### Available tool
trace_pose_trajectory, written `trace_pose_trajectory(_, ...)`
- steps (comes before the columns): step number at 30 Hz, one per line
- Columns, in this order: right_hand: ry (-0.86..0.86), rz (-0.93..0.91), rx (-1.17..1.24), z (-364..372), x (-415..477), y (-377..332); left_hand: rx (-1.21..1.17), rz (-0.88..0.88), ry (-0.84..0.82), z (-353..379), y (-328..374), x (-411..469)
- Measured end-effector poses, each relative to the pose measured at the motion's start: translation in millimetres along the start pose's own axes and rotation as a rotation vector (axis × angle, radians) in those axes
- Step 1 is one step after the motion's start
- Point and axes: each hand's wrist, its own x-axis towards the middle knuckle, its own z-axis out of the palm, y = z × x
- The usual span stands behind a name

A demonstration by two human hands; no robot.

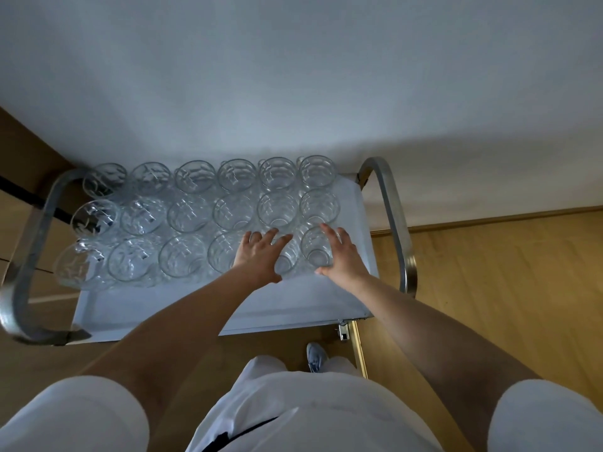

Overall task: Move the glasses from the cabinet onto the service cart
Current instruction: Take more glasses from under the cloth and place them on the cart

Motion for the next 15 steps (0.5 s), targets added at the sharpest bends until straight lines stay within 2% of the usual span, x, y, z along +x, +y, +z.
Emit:
trace_pose_trajectory(4,-0.017,0.040,-0.028,-1,0,-3,-0.060,-0.002,0.026,5,4,-2)
trace_pose_trajectory(9,-0.022,0.116,-0.219,-4,0,-8,-0.079,0.006,0.041,10,3,-1)
trace_pose_trajectory(15,0.046,0.132,-0.087,14,-7,-12,-0.104,-0.008,0.038,24,6,-6)
